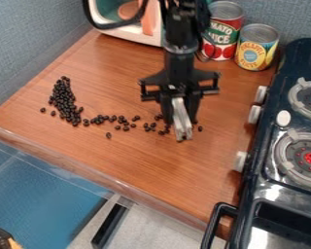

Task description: Sweep into pile

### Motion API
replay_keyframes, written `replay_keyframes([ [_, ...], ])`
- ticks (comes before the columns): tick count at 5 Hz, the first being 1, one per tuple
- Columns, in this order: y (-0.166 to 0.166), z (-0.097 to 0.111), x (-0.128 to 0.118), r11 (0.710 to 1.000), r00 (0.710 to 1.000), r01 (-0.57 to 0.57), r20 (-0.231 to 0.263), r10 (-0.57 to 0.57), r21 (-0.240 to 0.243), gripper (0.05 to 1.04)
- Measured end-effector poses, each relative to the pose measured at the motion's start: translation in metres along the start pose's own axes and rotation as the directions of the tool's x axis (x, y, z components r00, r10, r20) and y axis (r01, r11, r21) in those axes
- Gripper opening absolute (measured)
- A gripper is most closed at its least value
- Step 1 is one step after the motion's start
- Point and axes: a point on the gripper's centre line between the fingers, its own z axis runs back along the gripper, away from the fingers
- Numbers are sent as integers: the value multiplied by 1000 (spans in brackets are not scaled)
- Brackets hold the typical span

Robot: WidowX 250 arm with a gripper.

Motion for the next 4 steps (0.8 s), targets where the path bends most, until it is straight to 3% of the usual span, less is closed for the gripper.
replay_keyframes([
  [4, -38, -9, -18, 991, 989, 132, 64, -130, -23, 378],
])
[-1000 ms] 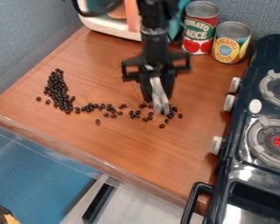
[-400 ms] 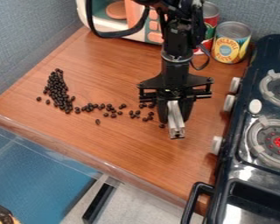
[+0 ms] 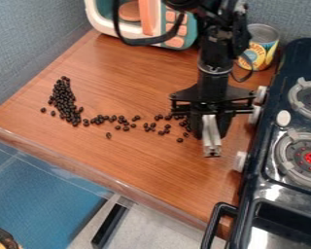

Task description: Sweep into pile

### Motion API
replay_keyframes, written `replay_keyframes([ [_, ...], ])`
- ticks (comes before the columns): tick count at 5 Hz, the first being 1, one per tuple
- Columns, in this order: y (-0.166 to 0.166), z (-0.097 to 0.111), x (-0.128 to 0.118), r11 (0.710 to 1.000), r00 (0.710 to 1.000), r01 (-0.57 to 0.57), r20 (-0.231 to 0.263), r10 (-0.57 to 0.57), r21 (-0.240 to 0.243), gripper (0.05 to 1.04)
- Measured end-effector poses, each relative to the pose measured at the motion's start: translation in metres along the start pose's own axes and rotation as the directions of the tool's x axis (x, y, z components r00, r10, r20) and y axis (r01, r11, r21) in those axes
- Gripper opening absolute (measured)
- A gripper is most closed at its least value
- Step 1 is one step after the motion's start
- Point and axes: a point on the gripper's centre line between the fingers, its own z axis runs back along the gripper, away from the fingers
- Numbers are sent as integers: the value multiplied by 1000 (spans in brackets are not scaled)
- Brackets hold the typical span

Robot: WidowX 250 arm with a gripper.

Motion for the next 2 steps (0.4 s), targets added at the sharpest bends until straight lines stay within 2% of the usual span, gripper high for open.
replay_keyframes([
  [2, -16, -30, 7, 998, 1000, 3, 13, -3, 56, 378],
])
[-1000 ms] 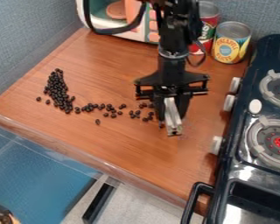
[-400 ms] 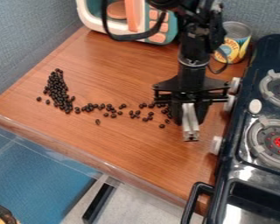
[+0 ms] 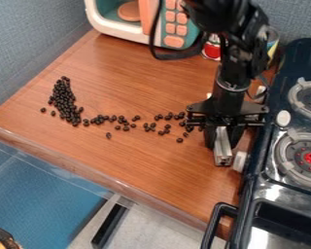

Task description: Sweep into pile

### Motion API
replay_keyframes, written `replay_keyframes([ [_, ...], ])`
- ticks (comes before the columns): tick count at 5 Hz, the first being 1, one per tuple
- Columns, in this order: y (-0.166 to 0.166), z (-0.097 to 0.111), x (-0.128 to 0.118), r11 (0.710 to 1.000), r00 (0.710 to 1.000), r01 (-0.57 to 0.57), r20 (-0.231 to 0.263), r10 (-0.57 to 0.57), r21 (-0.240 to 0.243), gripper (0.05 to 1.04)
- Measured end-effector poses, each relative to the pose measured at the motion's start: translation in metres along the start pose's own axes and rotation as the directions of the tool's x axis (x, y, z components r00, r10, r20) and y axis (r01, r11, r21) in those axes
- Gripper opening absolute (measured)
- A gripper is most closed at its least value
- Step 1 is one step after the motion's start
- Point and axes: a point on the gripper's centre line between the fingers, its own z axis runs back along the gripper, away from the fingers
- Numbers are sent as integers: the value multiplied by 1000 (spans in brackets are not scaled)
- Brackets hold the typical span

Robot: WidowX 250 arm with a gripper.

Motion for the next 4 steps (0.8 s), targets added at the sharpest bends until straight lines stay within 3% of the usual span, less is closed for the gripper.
replay_keyframes([
  [2, 8, -4, 9, 1000, 1000, 3, 31, -4, 7, 378],
  [4, 58, -4, 18, 999, 999, 35, -11, -35, 19, 378],
])
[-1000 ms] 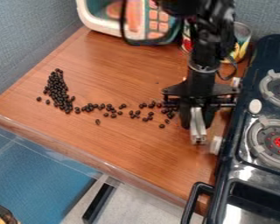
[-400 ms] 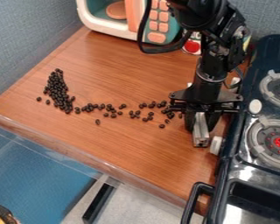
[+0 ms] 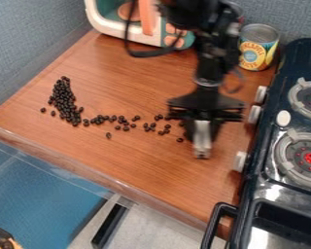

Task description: Sweep into pile

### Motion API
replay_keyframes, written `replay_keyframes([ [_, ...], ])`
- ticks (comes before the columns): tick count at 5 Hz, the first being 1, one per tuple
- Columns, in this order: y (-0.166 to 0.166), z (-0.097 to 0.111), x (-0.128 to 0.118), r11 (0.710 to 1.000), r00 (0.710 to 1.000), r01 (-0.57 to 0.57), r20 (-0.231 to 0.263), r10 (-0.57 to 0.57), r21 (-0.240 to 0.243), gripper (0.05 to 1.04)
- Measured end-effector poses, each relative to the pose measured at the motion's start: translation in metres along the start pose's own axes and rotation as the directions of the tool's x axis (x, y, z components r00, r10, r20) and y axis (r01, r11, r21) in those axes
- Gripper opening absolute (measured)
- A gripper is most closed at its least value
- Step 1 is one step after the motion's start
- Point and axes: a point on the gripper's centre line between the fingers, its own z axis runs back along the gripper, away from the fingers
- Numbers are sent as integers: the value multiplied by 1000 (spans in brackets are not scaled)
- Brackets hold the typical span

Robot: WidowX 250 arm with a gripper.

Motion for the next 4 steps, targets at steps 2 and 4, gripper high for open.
replay_keyframes([
  [2, 37, -2, 9, 1000, 1000, 13, -8, -13, -4, 378],
  [4, 71, -3, 17, 1000, 999, 22, 25, -22, 1, 378],
])
